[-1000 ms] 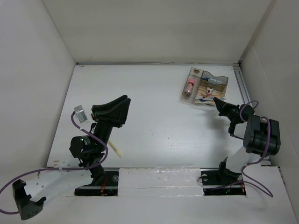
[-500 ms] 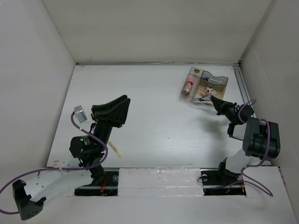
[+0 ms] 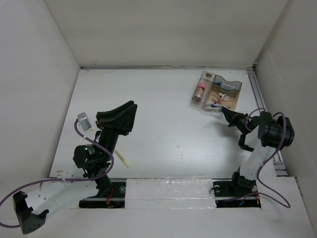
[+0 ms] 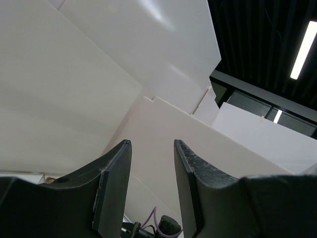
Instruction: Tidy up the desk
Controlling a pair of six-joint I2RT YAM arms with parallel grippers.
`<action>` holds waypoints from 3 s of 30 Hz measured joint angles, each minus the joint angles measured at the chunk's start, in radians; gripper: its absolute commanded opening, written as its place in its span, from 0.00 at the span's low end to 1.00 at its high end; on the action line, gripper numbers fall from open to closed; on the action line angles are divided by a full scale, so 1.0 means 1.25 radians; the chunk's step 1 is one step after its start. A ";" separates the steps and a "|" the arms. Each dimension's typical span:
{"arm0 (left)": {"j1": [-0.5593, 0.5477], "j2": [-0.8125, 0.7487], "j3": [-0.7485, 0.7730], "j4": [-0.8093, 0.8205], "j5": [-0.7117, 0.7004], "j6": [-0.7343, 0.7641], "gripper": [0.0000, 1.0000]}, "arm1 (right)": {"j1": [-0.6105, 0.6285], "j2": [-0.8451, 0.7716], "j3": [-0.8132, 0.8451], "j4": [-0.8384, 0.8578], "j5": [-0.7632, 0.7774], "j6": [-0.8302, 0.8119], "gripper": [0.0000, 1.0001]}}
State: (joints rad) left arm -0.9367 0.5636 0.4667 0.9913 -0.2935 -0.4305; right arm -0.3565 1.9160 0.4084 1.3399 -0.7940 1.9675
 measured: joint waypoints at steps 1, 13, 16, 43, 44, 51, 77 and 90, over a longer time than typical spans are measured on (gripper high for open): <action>0.000 0.001 0.000 0.000 -0.001 0.000 0.36 | -0.001 0.005 -0.001 0.011 0.001 0.000 0.00; 0.000 0.005 0.000 0.000 -0.002 0.000 0.36 | -0.009 -0.087 -0.025 -0.031 0.092 0.013 0.18; 0.000 0.005 0.000 0.001 -0.002 0.000 0.36 | 0.002 -0.140 0.001 -0.092 0.131 0.016 0.25; 0.000 0.004 0.000 0.000 -0.010 0.003 0.36 | 0.106 -0.203 0.175 -0.479 0.226 -0.148 0.41; 0.000 0.004 0.000 0.000 -0.010 0.003 0.36 | 0.106 -0.205 0.176 -0.488 0.226 -0.157 0.41; 0.000 0.003 0.000 0.000 -0.010 0.003 0.36 | 0.097 -0.284 0.322 -0.790 0.355 -0.390 0.41; 0.000 0.005 0.000 0.003 -0.012 0.003 0.36 | 0.220 -0.211 0.540 -1.120 0.778 -0.755 0.49; 0.000 0.014 0.000 0.005 -0.010 0.003 0.36 | 0.217 -0.158 0.567 -1.156 0.776 -0.759 0.46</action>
State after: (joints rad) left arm -0.9367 0.5812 0.4667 0.9977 -0.3065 -0.4271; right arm -0.0849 1.7180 1.1168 -0.1051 0.1761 1.0191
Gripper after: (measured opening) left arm 0.360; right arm 0.468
